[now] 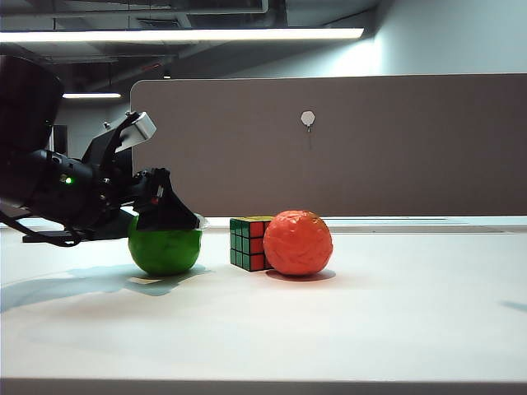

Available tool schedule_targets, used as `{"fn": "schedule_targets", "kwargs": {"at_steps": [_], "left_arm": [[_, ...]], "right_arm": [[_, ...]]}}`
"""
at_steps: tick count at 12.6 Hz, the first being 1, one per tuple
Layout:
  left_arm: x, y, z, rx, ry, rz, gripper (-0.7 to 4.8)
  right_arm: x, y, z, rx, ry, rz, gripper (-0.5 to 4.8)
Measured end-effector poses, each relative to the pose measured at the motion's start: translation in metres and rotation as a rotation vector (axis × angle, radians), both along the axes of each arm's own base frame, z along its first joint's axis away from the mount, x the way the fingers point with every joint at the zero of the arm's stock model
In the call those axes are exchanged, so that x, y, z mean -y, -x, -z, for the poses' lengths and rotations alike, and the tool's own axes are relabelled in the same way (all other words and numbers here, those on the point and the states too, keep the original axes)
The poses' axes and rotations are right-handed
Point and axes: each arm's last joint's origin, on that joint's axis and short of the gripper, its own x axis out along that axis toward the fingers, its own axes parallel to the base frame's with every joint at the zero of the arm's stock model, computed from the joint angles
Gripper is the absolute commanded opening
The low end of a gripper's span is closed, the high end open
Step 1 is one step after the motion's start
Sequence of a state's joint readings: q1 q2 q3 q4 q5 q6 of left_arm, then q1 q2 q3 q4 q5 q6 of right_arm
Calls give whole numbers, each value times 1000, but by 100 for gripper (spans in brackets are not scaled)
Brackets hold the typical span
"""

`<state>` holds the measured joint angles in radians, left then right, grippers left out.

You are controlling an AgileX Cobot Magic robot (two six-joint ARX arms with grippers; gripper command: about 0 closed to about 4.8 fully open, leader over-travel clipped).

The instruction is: Move all the fruits on the tabletop near the face of the Rubik's cube that has the color most similar to each fruit.

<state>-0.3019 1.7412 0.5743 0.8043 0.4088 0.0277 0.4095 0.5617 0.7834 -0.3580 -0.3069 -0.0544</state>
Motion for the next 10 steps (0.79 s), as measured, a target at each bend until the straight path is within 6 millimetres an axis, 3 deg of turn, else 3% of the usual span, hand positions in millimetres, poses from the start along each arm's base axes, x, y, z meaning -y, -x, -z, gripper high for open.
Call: {"fn": "schedule_targets", "kwargs": {"at_steps": [2,5,8,10], "left_arm": [[3,2,1,-23,36,102,479],[7,3,0,-24,66,122,479],[25,-15,-24,29,94,153,479],[24,-16,-23,28,80,114,479]], "right_arm": [[0,0,0,2,3,0,-6],[0,0,0,2,3,0,-6],[0,0,0,2,3,0,-6],[0,0,0,4,6,-1,-6]]}}
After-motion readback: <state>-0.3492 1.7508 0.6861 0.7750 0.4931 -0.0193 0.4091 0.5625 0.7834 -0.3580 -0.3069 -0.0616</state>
